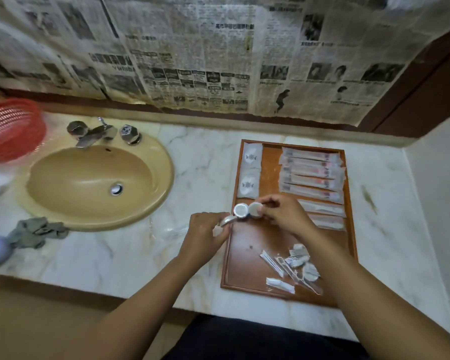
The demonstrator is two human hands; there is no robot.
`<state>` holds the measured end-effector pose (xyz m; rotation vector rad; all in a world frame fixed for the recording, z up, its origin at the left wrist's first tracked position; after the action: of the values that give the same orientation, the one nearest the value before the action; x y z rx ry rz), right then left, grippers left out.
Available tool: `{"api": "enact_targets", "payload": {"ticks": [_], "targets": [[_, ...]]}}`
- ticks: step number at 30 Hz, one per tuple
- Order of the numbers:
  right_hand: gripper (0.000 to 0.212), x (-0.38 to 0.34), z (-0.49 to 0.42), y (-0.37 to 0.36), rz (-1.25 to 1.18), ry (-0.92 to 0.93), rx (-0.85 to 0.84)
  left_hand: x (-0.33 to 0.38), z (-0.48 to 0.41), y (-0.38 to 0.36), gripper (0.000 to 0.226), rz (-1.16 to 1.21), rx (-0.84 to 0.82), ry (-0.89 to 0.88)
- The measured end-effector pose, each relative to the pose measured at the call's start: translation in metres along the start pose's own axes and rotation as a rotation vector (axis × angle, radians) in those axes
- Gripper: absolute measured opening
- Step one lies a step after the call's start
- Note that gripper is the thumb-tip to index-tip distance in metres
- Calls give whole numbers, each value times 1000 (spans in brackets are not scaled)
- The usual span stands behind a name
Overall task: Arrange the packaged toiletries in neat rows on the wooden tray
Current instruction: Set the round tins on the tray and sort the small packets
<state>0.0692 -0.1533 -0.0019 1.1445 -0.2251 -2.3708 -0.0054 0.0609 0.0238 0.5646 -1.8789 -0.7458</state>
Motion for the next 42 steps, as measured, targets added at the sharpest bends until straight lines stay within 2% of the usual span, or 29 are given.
{"api": "enact_targets", "payload": {"ticks": [4, 10, 15, 20, 22, 24, 27, 31, 35, 42], "targets": [[23, -33, -14, -25, 343, 115, -27, -16, 16, 12, 13, -19, 66, 70], [19, -46, -27, -46, 479, 119, -38, -23, 24, 22, 16, 10, 126, 143], [20, -43, -32, -48, 587, 145, 46, -36, 31, 17, 20, 346, 183, 499], [17, -41, -11, -28, 372, 158, 80, -39, 22, 8, 22, 479, 186, 569], [14, -36, 1, -23, 229, 117, -18, -32, 12, 4, 22, 491, 164, 542], [14, -23, 11, -26, 61, -10, -186, -21, -1, -1, 22, 473, 140, 497], [30, -3, 23, -27, -153, -238, -307, -8, -19, -13, 19, 379, 89, 397], [40, 16, 27, -17, -382, -376, -307, 11, -36, -29, 22, 278, -5, 228], [33, 27, 25, -8, -518, -424, -303, 27, -41, -36, 29, 252, -30, 101], [24, 34, 22, 2, -566, -409, -260, 22, -34, -38, 23, 480, -26, 259]]}}
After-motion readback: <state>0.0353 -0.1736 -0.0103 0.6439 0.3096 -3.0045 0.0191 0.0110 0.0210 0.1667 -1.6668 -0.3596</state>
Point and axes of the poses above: each hand's wrist, its own z-axis away from the middle knuckle, its own y-axis out of the back of the hand, x = y × z, the point moved 8 cm from there along -z, towards the middle knuckle, and after that the axes turned 14 degrees about -y, right-handed, at the moved point
